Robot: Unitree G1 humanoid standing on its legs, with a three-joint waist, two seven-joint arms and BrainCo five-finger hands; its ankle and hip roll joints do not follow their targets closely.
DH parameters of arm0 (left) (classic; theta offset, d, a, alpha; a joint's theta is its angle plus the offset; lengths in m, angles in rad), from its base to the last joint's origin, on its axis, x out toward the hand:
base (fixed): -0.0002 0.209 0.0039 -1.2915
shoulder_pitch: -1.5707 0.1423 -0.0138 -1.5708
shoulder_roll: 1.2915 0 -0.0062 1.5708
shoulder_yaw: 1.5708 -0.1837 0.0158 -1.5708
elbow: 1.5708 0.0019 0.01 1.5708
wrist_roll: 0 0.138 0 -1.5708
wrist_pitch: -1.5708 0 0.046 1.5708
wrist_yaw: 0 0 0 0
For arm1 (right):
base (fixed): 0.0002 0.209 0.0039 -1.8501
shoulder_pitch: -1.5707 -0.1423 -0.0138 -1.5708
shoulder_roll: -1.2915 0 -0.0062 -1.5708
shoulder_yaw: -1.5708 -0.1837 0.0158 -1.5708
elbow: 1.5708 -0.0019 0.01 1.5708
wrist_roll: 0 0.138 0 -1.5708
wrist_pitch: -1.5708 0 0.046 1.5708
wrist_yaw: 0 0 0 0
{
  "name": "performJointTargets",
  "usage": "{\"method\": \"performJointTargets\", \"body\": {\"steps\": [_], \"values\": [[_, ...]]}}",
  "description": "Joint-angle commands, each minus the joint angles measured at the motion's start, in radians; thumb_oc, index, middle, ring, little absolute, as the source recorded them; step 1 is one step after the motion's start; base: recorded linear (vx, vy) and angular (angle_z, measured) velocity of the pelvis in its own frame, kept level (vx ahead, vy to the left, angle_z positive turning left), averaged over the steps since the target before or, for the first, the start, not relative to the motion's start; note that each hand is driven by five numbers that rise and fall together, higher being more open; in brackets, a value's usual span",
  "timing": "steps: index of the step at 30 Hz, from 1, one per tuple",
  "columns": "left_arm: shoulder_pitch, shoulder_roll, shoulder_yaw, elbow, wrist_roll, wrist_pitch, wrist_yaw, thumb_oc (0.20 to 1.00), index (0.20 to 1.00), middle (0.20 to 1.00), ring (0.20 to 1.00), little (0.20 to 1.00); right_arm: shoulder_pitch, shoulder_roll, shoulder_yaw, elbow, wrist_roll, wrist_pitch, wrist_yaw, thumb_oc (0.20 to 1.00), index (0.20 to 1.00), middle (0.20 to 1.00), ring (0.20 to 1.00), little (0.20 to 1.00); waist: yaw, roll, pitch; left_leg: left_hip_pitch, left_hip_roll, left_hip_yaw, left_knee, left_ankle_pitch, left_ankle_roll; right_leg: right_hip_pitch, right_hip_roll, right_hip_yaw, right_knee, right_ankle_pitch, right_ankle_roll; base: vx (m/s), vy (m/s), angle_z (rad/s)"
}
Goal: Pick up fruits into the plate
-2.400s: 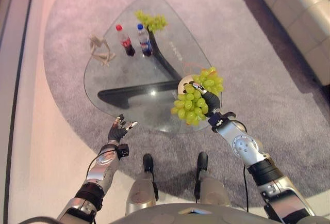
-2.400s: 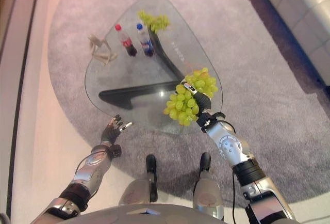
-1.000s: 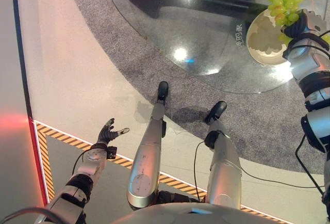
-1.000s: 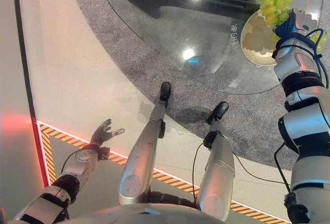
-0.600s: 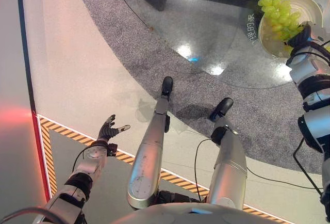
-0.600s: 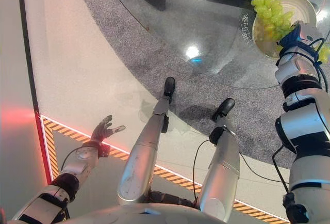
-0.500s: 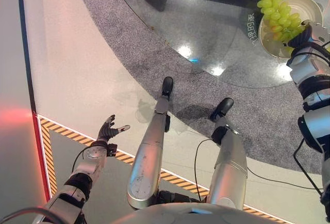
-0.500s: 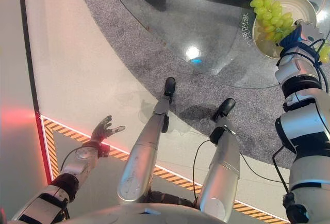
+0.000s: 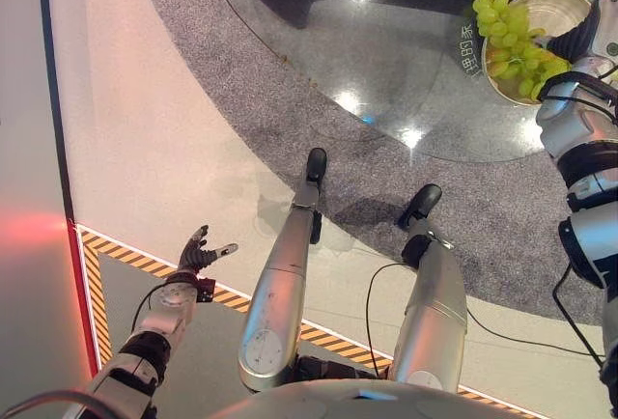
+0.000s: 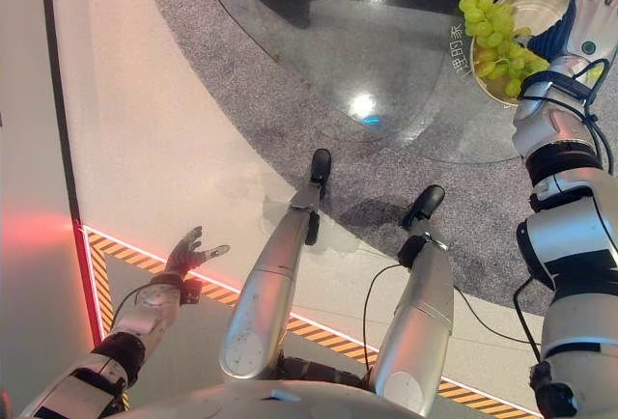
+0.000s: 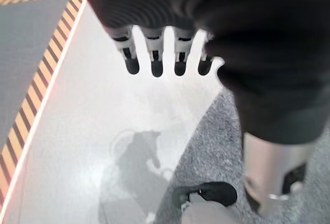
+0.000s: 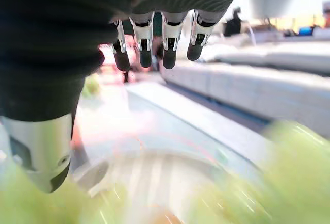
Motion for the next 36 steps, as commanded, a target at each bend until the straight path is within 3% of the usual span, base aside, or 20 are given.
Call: {"method": "performJointTargets", "body": {"steps": [1,7,8,11,14,17,19,22,27,30,33,36], "values": [[0.088,-0.029,-0.011,0.038,0.017,-0.02,0.04,1.0,1.0,1.0,1.0,1.0,0.03,-0.096,-0.024,-0.079,0.006,-0.136,-0.17,1.0,1.0,1.0,1.0,1.0,-0.014,0.072,-0.019,0.084,-0.069,0.044,-0.001,-0.164,0.042,0.045,0.105,-0.031,0.07,-0.127,-0.02,-0.03,-0.043,-0.01],[0.077,-0.05,0.003,0.067,0.022,-0.033,0.014,1.0,1.0,1.0,1.0,1.0,0.151,-0.037,-0.107,-0.145,0.077,-0.237,-0.147,1.0,1.0,1.0,1.0,1.0,-0.038,0.055,-0.019,0.202,-0.064,0.053,-0.075,-0.151,0.028,0.156,0.119,-0.027,-0.022,-0.104,-0.008,-0.06,0.008,0.0],[0.059,-0.057,0.015,0.079,0.032,-0.033,0.001,1.0,1.0,1.0,1.0,1.0,0.188,-0.017,-0.131,-0.157,0.094,-0.264,-0.122,1.0,1.0,1.0,1.0,1.0,-0.047,0.05,-0.019,0.222,-0.062,0.059,-0.104,-0.117,0.03,0.18,0.12,-0.039,-0.066,-0.064,-0.013,-0.12,0.066,-0.02],[0.039,-0.067,0.023,0.14,0.095,-0.014,0.012,1.0,1.0,1.0,1.0,1.0,0.322,0.051,-0.164,-0.188,0.067,-0.311,-0.055,1.0,1.0,1.0,1.0,1.0,-0.071,0.033,-0.019,0.341,-0.054,0.06,-0.148,-0.116,0.02,0.293,0.118,-0.031,-0.112,-0.056,0.0,-0.02,0.055,-0.04],[-0.009,-0.062,0.018,0.225,0.218,0.049,0.031,1.0,1.0,1.0,1.0,1.0,0.47,0.126,-0.163,-0.204,0.046,-0.346,0.044,1.0,1.0,1.0,1.0,1.0,-0.103,0.001,-0.019,0.497,-0.028,0.071,-0.214,-0.113,0.004,0.452,0.111,-0.021,-0.19,-0.043,0.019,0.04,-0.013,-0.11],[-0.035,-0.06,0.007,0.281,0.266,0.07,0.027,1.0,1.0,1.0,1.0,1.0,0.583,0.188,-0.121,-0.232,0.032,-0.336,0.103,1.0,1.0,1.0,1.0,1.0,-0.132,-0.027,-0.079,0.587,-0.004,0.086,-0.287,-0.106,-0.009,0.55,0.108,-0.019,-0.286,-0.016,0.035,0.05,-0.019,-0.17],[-0.036,-0.066,0.01,0.295,0.216,0.093,-0.011,1.0,1.0,1.0,1.0,1.0,0.648,0.22,-0.112,-0.241,0.028,-0.335,0.121,1.0,1.0,1.0,1.0,1.0,-0.149,-0.038,-0.117,0.631,0.008,0.098,-0.328,-0.1,-0.014,0.596,0.11,-0.013,-0.327,-0.004,0.044,0.05,0.023,-0.21],[-0.023,-0.109,0.015,0.351,0.255,0.12,-0.042,1.0,1.0,1.0,1.0,1.0,0.787,0.29,-0.132,-0.191,-0.011,-0.381,0.134,1.0,1.0,1.0,1.0,1.0,-0.173,-0.051,-0.186,0.699,0.03,0.114,-0.383,-0.082,-0.026,0.667,0.121,-0.01,-0.375,0.011,0.053,0.09,0.016,-0.14],[-0.001,-0.148,0.034,0.402,0.318,0.175,-0.091,1.0,1.0,1.0,1.0,1.0,0.916,0.366,-0.147,-0.124,0.019,-0.391,0.163,1.0,1.0,1.0,1.0,1.0,-0.198,-0.071,-0.28,0.779,0.05,0.139,-0.406,-0.091,-0.029,0.744,0.131,0.0,-0.416,0.012,0.053,0.07,-0.007,-0.18],[0.014,-0.156,0.049,0.435,0.382,0.211,-0.107,1.0,1.0,1.0,1.0,1.0,0.988,0.424,-0.22,-0.049,0.242,-0.375,0.285,1.0,1.0,1.0,1.0,1.0,-0.218,-0.075,-0.341,0.83,0.07,0.16,-0.412,-0.1,-0.031,0.793,0.136,0.007,-0.43,0.002,0.049,0.07,-0.034,-0.19],[0.02,-0.157,0.066,0.449,0.409,0.247,-0.128,1.0,1.0,1.0,1.0,1.0,1.026,0.448,-0.25,-0.009,0.272,-0.352,0.384,1.0,1.0,1.0,1.0,1.0,-0.229,-0.076,-0.375,0.857,0.075,0.173,-0.415,-0.109,-0.029,0.82,0.138,0.017,-0.444,-0.002,0.05,0.09,-0.01,-0.19],[0.027,-0.147,0.075,0.458,0.437,0.282,-0.17,1.0,1.0,1.0,1.0,1.0,1.052,0.464,-0.267,0.054,0.372,-0.231,0.581,1.0,1.0,1.0,1.0,1.0,-0.238,-0.075,-0.394,0.876,0.08,0.181,-0.414,-0.115,-0.029,0.839,0.14,0.027,-0.451,-0.009,0.046,0.04,-0.01,-0.12]]}}
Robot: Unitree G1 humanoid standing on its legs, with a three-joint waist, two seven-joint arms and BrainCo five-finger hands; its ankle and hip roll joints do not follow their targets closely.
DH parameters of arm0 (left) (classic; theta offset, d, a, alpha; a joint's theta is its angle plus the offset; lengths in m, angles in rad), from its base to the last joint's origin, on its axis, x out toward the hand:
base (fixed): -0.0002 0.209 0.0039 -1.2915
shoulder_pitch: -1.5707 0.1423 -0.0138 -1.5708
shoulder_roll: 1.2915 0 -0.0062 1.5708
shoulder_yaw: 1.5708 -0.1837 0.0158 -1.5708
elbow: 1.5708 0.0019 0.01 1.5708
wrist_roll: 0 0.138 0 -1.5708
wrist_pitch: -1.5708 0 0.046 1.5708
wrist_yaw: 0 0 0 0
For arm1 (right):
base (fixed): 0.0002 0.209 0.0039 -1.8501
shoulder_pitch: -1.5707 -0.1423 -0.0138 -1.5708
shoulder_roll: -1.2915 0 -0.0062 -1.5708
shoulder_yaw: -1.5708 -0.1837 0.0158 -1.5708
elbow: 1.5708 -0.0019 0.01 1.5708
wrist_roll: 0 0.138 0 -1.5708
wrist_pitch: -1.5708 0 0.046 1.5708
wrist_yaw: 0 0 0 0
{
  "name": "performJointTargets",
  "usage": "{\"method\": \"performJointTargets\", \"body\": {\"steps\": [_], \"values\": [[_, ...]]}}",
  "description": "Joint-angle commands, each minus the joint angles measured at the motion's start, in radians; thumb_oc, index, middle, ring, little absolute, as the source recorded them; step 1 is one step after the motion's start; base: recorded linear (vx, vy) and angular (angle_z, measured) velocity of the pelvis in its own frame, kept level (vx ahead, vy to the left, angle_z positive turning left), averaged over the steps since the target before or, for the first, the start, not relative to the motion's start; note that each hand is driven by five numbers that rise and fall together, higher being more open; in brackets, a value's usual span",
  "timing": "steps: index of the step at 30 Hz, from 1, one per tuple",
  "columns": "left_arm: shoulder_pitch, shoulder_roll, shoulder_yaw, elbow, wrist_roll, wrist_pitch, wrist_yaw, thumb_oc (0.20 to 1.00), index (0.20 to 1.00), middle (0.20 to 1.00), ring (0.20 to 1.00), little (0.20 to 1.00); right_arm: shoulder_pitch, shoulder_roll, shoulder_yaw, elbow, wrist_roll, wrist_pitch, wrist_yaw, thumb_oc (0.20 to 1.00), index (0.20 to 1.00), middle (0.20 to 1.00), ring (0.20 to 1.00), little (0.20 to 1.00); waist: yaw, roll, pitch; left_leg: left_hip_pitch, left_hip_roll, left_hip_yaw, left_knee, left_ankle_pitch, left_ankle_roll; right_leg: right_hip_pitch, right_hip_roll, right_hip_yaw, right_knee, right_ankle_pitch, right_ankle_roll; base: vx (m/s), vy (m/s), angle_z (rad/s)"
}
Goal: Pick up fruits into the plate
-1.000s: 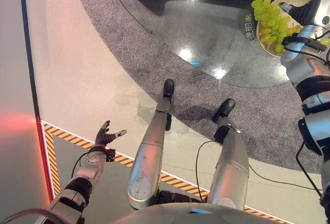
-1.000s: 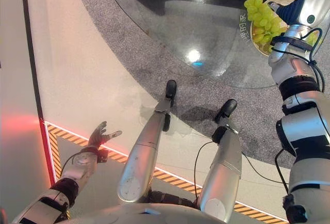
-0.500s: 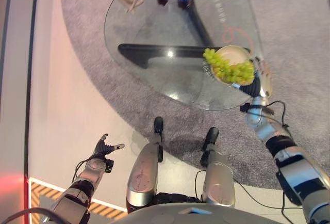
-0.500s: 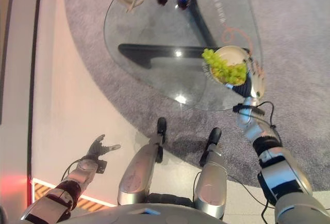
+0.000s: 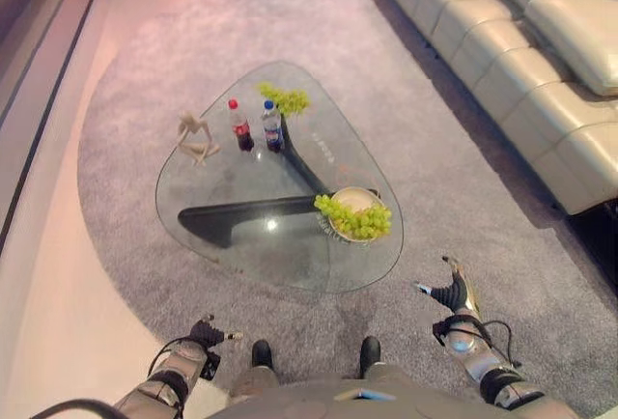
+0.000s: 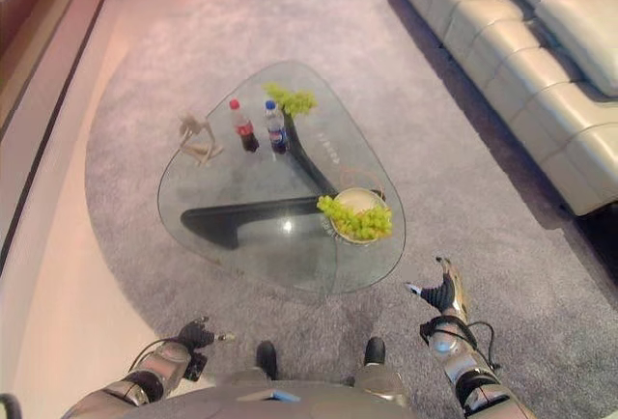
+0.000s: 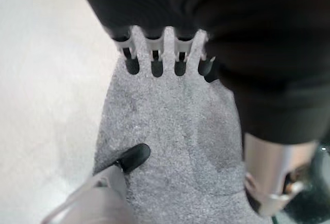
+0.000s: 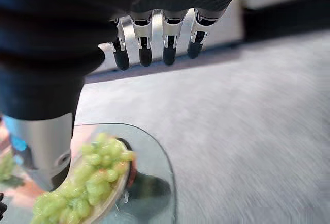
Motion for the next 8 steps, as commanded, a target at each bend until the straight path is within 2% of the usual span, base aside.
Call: {"method": "performJointTargets", "body": {"steps": [1,2,3,5,6,7,8], "values": [[-0.045,0.016,0.029,0.101,0.075,0.045,-0.043,1.0,1.0,1.0,1.0,1.0,-0.042,0.016,-0.016,0.115,0.174,0.136,0.279,1.0,1.0,1.0,1.0,1.0,0.004,0.004,0.022,0.003,-0.013,0.016,0.061,-0.133,0.015,0.022,-0.013,-0.006,0.103,-0.125,0.001,0.09,-0.03,-0.13],[-0.045,0.018,0.033,0.108,0.073,0.054,-0.052,1.0,1.0,1.0,1.0,1.0,-0.038,0.025,-0.025,0.143,0.196,0.165,0.334,1.0,1.0,1.0,1.0,1.0,0.003,0.002,0.015,0.012,-0.014,0.015,0.06,-0.136,0.016,0.031,-0.012,-0.003,0.1,-0.127,0.0,0.08,-0.027,-0.11],[-0.045,0.018,0.033,0.108,0.072,0.056,-0.053,1.0,1.0,1.0,1.0,1.0,-0.038,0.025,-0.026,0.146,0.204,0.175,0.338,1.0,1.0,1.0,1.0,1.0,0.003,0.002,0.015,0.014,-0.014,0.015,0.06,-0.136,0.016,0.033,-0.012,-0.003,0.099,-0.127,0.0,0.08,-0.029,-0.05],[-0.041,0.012,0.043,0.119,0.075,0.074,-0.076,1.0,1.0,1.0,1.0,1.0,-0.031,0.041,-0.053,0.199,0.293,0.265,0.406,1.0,1.0,1.0,1.0,1.0,0.006,0.0,0.001,0.028,-0.015,0.014,0.057,-0.141,0.018,0.047,-0.009,-0.001,0.093,-0.13,-0.001,0.07,-0.026,-0.03],[-0.041,0.012,0.043,0.119,0.075,0.074,-0.076,1.0,1.0,1.0,1.0,1.0,-0.031,0.041,-0.053,0.199,0.293,0.265,0.406,1.0,1.0,1.0,1.0,1.0,0.006,0.0,0.001,0.028,-0.015,0.014,0.057,-0.141,0.018,0.047,-0.009,-0.001,0.093,-0.13,-0.001,0.06,-0.017,-0.01],[-0.039,0.012,0.048,0.123,0.088,0.075,-0.089,1.0,1.0,1.0,1.0,1.0,-0.029,0.045,-0.07,0.218,0.352,0.309,0.428,1.0,1.0,1.0,1.0,1.0,0.007,-0.001,-0.005,0.035,-0.015,0.013,0.054,-0.141,0.018,0.053,-0.008,-0.002,0.089,-0.129,-0.001,0.07,-0.016,-0.02],[-0.035,0.01,0.049,0.131,0.097,0.073,-0.103,1.0,1.0,1.0,1.0,1.0,-0.026,0.051,-0.105,0.245,0.419,0.387,0.458,1.0,1.0,1.0,1.0,1.0,0.008,-0.001,-0.013,0.045,-0.015,0.014,0.05,-0.142,0.017,0.063,-0.005,-0.003,0.083,-0.128,0.0,0.11,-0.024,-0.02]]}}
